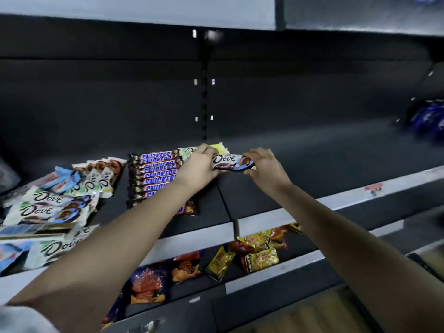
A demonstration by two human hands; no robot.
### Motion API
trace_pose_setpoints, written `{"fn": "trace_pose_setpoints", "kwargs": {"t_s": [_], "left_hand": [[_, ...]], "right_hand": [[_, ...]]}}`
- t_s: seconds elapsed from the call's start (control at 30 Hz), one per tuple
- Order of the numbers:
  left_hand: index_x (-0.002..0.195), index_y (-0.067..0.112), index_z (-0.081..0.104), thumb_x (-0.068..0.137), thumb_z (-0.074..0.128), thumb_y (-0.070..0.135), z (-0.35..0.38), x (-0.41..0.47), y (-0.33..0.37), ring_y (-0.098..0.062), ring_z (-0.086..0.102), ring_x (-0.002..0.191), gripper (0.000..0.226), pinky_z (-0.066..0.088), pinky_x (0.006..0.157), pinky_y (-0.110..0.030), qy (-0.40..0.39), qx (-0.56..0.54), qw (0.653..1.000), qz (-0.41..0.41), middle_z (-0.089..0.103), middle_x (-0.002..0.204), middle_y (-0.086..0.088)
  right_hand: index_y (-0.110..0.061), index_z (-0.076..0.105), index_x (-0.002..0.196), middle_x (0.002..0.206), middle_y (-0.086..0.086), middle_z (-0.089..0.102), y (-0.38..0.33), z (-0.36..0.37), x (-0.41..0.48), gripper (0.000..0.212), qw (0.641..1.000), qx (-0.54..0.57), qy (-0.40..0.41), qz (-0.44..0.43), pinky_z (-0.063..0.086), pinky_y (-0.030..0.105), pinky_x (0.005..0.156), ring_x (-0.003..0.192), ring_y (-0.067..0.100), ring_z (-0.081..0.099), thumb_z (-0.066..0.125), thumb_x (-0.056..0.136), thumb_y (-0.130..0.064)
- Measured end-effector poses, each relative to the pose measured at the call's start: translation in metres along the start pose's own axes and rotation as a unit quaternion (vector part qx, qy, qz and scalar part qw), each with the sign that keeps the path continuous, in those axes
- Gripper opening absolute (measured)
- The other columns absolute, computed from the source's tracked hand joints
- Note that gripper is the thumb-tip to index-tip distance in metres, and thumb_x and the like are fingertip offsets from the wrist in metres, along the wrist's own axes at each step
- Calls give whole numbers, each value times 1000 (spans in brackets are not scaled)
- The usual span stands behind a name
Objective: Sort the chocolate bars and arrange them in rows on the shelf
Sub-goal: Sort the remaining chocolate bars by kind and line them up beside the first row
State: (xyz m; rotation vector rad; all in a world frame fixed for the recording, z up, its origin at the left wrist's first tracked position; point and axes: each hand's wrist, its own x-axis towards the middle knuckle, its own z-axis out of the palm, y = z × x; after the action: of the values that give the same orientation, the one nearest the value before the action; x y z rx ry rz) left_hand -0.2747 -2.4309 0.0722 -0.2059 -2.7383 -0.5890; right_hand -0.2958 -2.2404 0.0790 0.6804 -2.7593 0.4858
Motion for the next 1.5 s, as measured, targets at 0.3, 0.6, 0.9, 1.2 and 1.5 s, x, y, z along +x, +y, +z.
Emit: {"fn": "trace_pose_setpoints", "kwargs": {"t_s": [0.3, 0.6, 0.9, 1.2, 1.5], "left_hand": [[140, 13, 36, 89, 52, 41, 59, 25, 30, -24, 30, 135, 61, 23, 112, -36, -79, 121, 989, 17, 37, 145, -3], [146, 14, 25, 98, 24, 41, 85, 31, 28, -19, 5, 145, 55, -2, 118, -44, -116, 183, 976, -11, 18, 156, 1], [146, 14, 26, 91, 14, 62, 87, 39, 25, -18, 4, 146, 75, -4, 118, -45, -118, 267, 956, 13, 24, 154, 1], [141, 14, 34, 93, 25, 56, 91, 32, 21, -15, 2, 146, 64, -2, 119, -41, -79, 198, 976, -30, 15, 156, 5], [148, 13, 18, 90, 19, 63, 85, 53, 24, -19, 1, 146, 77, -6, 116, -45, -103, 288, 952, -3, 17, 157, 0]], "right_hand": [[-12, 53, 126, 130, 5, 48, 75, 7, -28, 40, 996, -23, -44, 68, 35, 29, 95, 118, 26, 41, 60, 87, -10], [-16, 48, 132, 129, 5, 46, 97, 22, -16, 49, 998, -2, -5, 67, 42, 35, 94, 116, 27, 39, 54, 85, -2], [-17, 50, 131, 130, 6, 44, 111, 35, 15, 54, 997, 34, 5, 63, 44, 31, 92, 127, 23, 35, 49, 82, 5], [-17, 49, 130, 131, 4, 41, 107, 57, 52, 63, 997, 55, 17, 53, 43, 27, 88, 124, 20, 38, 47, 76, 14], [-15, 49, 130, 128, 8, 42, 106, 73, 80, 67, 995, 73, 39, 49, 42, 28, 88, 121, 23, 40, 44, 72, 18]]}}
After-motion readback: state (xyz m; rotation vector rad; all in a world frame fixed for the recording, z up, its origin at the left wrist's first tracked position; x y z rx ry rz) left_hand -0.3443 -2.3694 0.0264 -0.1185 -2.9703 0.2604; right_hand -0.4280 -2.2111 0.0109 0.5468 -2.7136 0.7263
